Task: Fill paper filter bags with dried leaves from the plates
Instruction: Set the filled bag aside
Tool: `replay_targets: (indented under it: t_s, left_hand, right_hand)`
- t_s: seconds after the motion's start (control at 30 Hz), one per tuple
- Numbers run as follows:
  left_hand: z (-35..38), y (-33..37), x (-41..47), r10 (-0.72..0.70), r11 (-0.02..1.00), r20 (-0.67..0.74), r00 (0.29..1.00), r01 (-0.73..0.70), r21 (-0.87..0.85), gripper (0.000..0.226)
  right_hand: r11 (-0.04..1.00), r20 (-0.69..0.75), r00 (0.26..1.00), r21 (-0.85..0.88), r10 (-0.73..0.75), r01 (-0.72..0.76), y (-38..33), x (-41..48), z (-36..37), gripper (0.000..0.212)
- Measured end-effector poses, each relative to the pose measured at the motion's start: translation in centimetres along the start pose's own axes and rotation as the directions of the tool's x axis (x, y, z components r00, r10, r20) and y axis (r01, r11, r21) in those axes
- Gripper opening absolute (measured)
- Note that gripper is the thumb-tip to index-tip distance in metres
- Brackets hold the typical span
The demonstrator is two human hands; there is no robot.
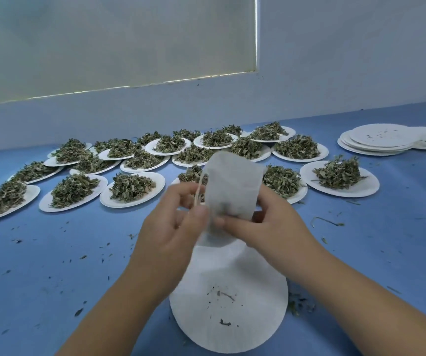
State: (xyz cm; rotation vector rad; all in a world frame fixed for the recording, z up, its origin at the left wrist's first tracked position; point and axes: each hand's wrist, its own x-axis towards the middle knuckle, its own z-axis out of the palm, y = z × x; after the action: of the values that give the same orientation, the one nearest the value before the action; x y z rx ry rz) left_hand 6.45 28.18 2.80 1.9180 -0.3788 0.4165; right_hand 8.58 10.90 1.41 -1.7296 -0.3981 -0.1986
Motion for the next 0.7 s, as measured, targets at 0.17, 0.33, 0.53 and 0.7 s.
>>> replay_targets:
  t_s: [0.17,0.33,0.53,0.7]
  left_hand:
    - [0.8,-1.5,0.1,0.041,0.961,0.183,0.982,-0.089,0.263,0.029]
    - [0.1,-2.1,0.1,-0.046,0.963,0.084,0.995,0.022,0.270,0.021]
    - [-2.0,-1.8,-1.1,-0.191,0.963,-0.021,0.981,0.191,0.189,0.018]
    - [-6.3,-1.0,-3.1,-0.182,0.964,-0.182,0.966,0.211,0.160,0.023]
  right_hand:
    - [0.990,-0.031,0.992,0.079,0.122,-0.120,0.3,0.6,-0.6,0.022]
    - [0.977,0.108,0.986,0.157,0.130,-0.146,0.2,0.6,-0.2,0.025]
    - [0.984,0.149,0.985,0.137,0.089,-0.110,-0.8,1.1,2.0,0.021]
    - [0.980,0.198,0.979,0.184,0.040,-0.078,-3.3,2.2,7.0,0.020]
